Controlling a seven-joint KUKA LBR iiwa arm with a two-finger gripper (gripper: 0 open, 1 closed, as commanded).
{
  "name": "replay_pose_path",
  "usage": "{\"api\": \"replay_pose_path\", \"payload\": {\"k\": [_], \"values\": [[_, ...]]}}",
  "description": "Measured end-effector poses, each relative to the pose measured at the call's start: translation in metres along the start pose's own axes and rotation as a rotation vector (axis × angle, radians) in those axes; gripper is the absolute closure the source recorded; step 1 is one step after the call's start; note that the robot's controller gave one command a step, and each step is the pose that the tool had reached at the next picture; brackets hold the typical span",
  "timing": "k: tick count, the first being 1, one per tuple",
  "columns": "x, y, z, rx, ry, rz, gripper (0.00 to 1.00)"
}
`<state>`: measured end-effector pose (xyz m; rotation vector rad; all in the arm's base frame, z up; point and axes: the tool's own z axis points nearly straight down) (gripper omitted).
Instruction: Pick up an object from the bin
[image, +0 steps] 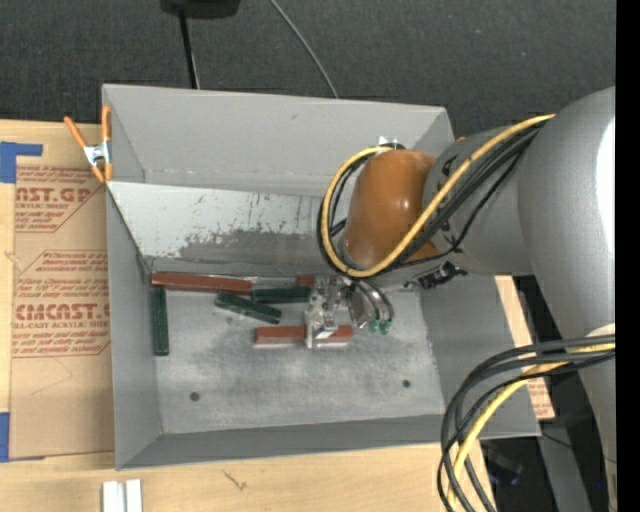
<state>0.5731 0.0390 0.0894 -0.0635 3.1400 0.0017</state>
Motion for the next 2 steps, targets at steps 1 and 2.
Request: {"api": "replay_pose_path", "payload": {"k": [1,2], "values": [[0.000,0.000,0.000,0.000,0.000,0.000,1.00],[-0.016,-0.004,-0.134,0.000,-0.002,0.026,1.00]]}}
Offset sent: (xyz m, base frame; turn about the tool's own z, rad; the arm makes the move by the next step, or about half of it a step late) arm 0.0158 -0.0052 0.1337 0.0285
